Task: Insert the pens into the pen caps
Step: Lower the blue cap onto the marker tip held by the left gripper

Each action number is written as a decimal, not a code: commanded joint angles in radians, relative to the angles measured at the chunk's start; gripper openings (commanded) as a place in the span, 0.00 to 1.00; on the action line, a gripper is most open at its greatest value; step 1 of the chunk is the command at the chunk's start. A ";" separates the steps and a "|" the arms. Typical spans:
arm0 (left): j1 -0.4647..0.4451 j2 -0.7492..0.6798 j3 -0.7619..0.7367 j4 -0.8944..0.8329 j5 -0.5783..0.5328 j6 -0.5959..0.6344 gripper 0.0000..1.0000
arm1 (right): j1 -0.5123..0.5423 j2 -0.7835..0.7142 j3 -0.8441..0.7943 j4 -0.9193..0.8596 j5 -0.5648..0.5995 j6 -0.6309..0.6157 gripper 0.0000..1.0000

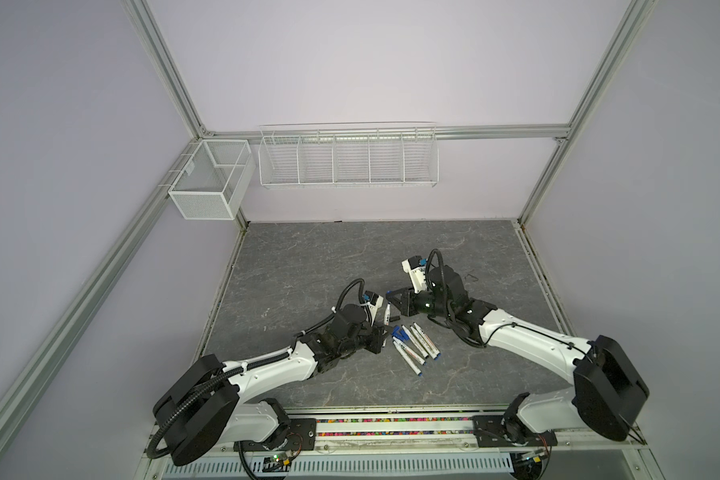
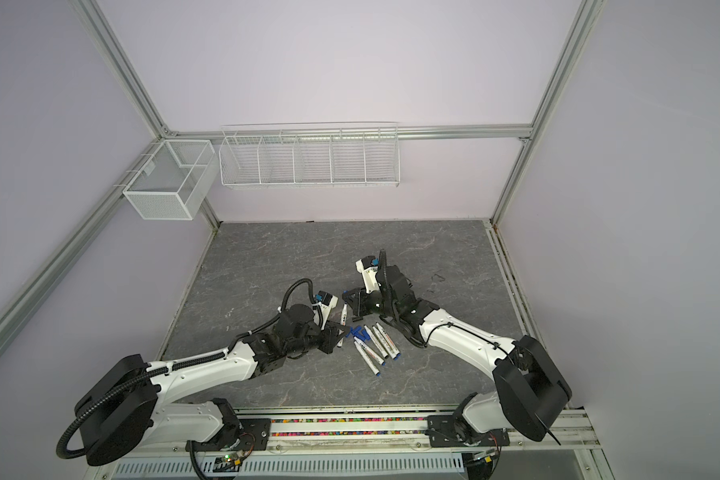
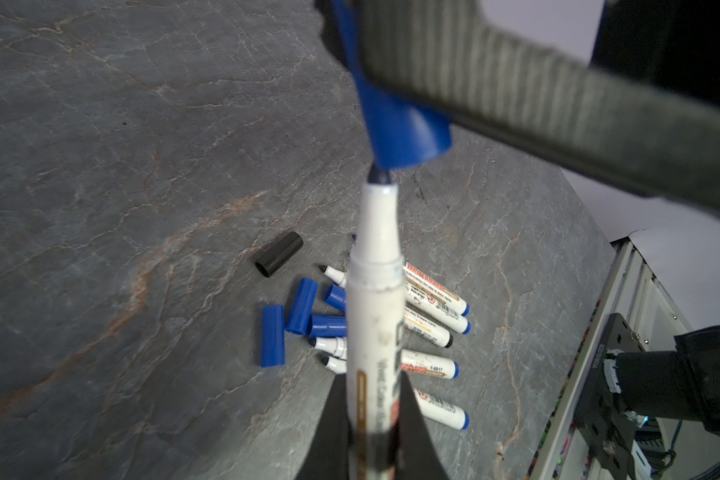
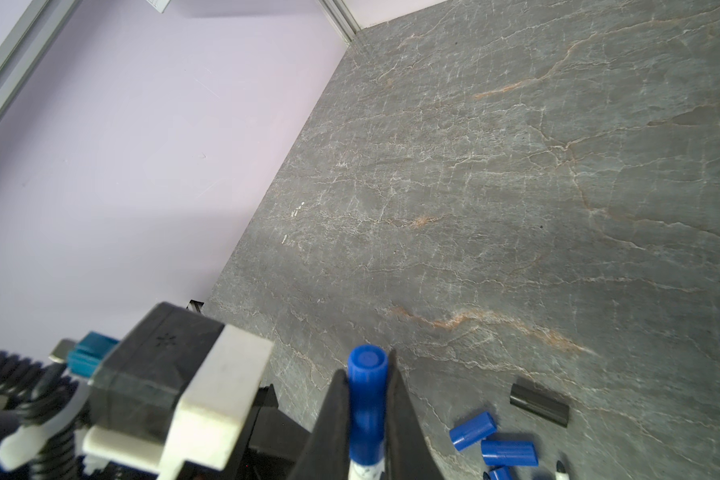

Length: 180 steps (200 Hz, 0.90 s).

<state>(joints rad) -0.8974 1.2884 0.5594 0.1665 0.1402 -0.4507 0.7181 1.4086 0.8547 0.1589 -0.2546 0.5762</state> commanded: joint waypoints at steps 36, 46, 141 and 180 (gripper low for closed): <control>-0.009 -0.008 0.023 0.036 0.016 0.025 0.00 | 0.008 0.020 0.003 0.015 0.013 0.004 0.07; -0.008 -0.011 0.020 0.036 0.013 0.023 0.00 | 0.009 0.021 0.000 0.020 0.013 0.006 0.07; -0.008 -0.020 0.007 0.061 -0.011 0.007 0.00 | 0.007 0.014 -0.006 0.025 0.004 0.015 0.07; -0.006 -0.056 -0.028 0.138 -0.096 -0.049 0.00 | 0.004 -0.016 -0.040 0.066 -0.062 0.029 0.07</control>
<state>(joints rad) -0.8989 1.2770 0.5514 0.2127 0.1120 -0.4637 0.7216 1.4239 0.8509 0.1837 -0.2691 0.5800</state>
